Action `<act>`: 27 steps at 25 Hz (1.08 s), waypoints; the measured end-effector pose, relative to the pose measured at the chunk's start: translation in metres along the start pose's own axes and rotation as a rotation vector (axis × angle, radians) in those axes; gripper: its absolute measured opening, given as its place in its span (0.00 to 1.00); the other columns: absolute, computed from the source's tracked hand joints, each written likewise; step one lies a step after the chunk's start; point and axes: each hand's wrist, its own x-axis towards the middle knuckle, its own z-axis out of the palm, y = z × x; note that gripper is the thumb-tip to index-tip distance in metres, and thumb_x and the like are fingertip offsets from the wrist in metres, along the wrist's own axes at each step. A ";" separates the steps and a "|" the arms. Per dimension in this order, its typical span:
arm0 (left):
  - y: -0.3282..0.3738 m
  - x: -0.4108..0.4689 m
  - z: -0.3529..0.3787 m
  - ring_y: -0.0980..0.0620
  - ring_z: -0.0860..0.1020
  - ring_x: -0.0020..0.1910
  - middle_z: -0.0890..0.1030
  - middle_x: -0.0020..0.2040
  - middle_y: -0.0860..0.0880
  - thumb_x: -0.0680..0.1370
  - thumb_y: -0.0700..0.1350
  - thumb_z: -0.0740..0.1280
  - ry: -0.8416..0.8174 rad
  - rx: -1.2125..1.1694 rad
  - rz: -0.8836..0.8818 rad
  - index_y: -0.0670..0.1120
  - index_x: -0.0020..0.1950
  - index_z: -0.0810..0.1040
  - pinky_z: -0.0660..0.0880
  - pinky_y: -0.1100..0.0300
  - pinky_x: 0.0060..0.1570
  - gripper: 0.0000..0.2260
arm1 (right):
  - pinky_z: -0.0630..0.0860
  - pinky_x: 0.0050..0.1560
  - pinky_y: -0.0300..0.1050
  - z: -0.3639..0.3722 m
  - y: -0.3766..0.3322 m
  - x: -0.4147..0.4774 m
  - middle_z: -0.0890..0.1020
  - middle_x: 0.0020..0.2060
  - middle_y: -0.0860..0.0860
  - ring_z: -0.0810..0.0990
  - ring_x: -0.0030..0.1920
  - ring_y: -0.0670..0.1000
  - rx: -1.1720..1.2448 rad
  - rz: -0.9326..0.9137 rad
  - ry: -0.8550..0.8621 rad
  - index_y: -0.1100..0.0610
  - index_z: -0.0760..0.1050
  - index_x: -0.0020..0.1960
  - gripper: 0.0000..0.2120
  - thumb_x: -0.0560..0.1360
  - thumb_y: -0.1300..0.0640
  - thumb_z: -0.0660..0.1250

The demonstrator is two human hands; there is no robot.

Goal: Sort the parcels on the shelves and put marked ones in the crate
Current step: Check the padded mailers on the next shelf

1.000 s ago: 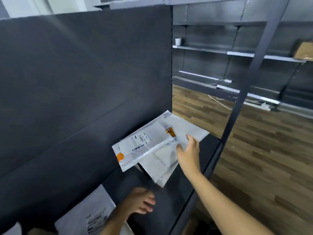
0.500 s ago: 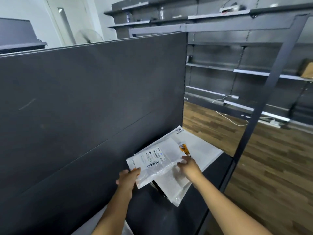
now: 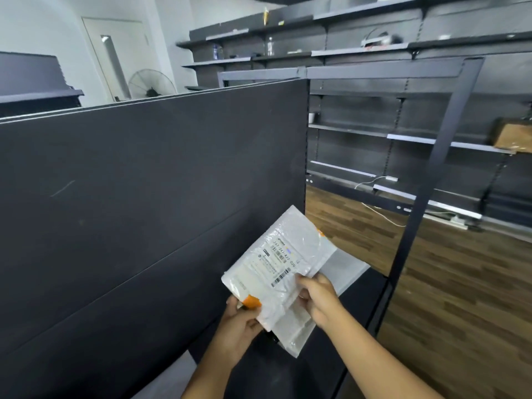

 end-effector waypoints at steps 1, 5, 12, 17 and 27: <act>-0.004 -0.003 0.004 0.44 0.80 0.50 0.82 0.50 0.44 0.75 0.27 0.60 -0.039 -0.001 -0.012 0.46 0.58 0.74 0.78 0.47 0.51 0.18 | 0.77 0.45 0.46 -0.001 -0.007 -0.002 0.83 0.46 0.54 0.81 0.46 0.53 -0.017 -0.042 -0.001 0.57 0.75 0.52 0.08 0.75 0.66 0.65; 0.011 -0.009 0.012 0.46 0.84 0.44 0.85 0.48 0.44 0.78 0.37 0.62 -0.108 -0.026 0.021 0.44 0.56 0.77 0.77 0.47 0.53 0.10 | 0.79 0.50 0.49 -0.017 -0.042 -0.023 0.83 0.49 0.54 0.82 0.51 0.54 -0.120 -0.191 -0.112 0.55 0.75 0.55 0.11 0.76 0.67 0.64; 0.009 -0.015 0.038 0.46 0.82 0.51 0.83 0.54 0.42 0.79 0.39 0.63 -0.116 0.144 -0.012 0.42 0.58 0.77 0.77 0.48 0.55 0.09 | 0.77 0.57 0.54 -0.036 -0.079 -0.068 0.84 0.51 0.53 0.82 0.54 0.55 -0.286 -0.421 -0.148 0.51 0.79 0.52 0.09 0.73 0.61 0.69; 0.002 -0.035 0.060 0.44 0.82 0.53 0.83 0.56 0.41 0.76 0.38 0.65 -0.220 0.225 0.094 0.40 0.56 0.75 0.75 0.45 0.60 0.09 | 0.79 0.54 0.54 -0.053 -0.100 -0.082 0.84 0.48 0.52 0.84 0.48 0.52 -0.268 -0.446 -0.086 0.51 0.78 0.50 0.06 0.75 0.60 0.66; 0.011 -0.087 0.046 0.46 0.82 0.49 0.83 0.52 0.42 0.71 0.36 0.69 -0.287 0.270 0.252 0.42 0.42 0.69 0.78 0.58 0.43 0.08 | 0.77 0.54 0.53 -0.035 -0.071 -0.087 0.83 0.49 0.54 0.82 0.47 0.53 -0.065 -0.315 -0.142 0.58 0.76 0.55 0.08 0.78 0.62 0.62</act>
